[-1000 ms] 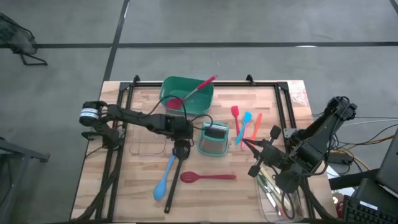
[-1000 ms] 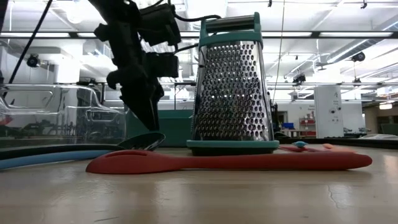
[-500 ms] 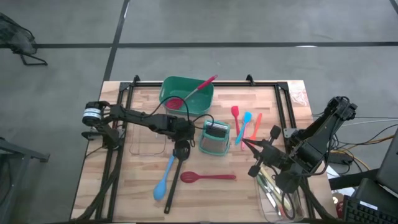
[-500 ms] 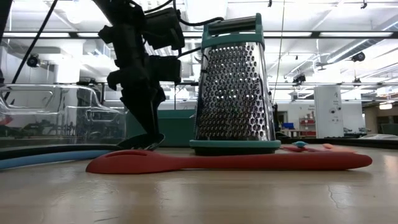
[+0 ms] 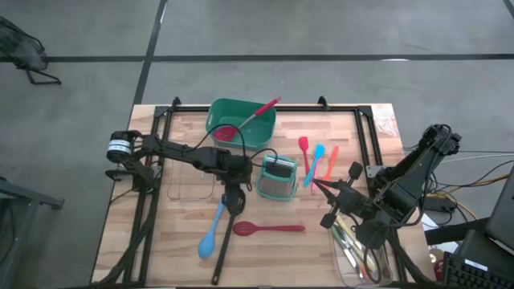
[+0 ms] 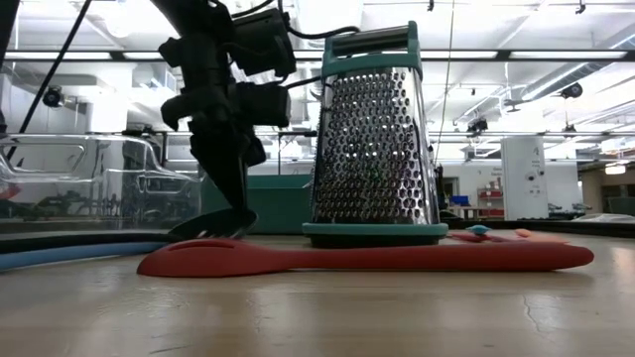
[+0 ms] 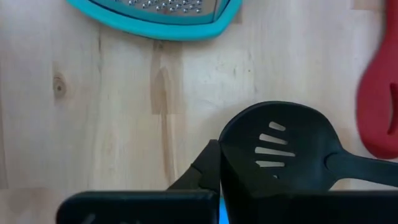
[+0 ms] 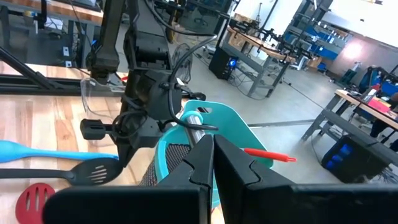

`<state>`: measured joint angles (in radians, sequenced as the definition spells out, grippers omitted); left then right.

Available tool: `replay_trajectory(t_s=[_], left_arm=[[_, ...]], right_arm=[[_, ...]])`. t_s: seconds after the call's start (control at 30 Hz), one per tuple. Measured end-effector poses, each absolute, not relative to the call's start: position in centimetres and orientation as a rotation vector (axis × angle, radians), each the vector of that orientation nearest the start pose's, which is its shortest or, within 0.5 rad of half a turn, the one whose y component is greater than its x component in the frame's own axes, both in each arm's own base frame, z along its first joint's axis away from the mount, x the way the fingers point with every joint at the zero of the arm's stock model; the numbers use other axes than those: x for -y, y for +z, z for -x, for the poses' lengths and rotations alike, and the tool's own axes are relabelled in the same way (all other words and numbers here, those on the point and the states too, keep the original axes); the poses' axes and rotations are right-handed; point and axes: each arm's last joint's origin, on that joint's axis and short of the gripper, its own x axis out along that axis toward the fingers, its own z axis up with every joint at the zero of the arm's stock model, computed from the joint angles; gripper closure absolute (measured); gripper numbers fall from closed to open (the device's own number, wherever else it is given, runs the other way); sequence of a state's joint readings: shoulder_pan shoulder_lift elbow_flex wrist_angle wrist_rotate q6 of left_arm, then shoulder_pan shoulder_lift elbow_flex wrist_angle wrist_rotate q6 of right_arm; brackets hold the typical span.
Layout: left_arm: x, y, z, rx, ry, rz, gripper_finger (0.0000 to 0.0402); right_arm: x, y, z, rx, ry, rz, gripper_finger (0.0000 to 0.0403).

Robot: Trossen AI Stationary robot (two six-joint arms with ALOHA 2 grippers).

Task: Pick & Place Kitchen Items
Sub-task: Put the black slotted spoon into the green bin

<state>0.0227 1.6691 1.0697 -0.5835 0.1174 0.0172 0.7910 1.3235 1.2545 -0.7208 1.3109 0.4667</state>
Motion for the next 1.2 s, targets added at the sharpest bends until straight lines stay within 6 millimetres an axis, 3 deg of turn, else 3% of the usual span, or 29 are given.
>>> replay_trajectory(t_s=[0.3, 0.77, 0.97, 1.2], left_arm=[[-0.4, 21.6, -32.0, -1.207, -0.102, 0.037, 0.04], [-1.3, 30.7, -31.4, -1.192, 0.027, -0.133, 0.0401], [-3.6, 33.5, -30.8, -1.199, 0.154, -0.189, 0.0401], [-7.7, 34.5, -30.0, -1.222, 0.306, -0.242, 0.0401]], right_arm=[[-16.3, 34.9, -20.1, -0.267, -0.56, 0.242, 0.0394], [-16.3, 34.9, -20.0, -0.267, -0.56, 0.242, 0.0394], [-16.3, 34.9, -20.0, -0.267, -0.56, 0.242, 0.0394], [-16.3, 34.9, -20.0, -0.267, -0.56, 0.242, 0.0394]])
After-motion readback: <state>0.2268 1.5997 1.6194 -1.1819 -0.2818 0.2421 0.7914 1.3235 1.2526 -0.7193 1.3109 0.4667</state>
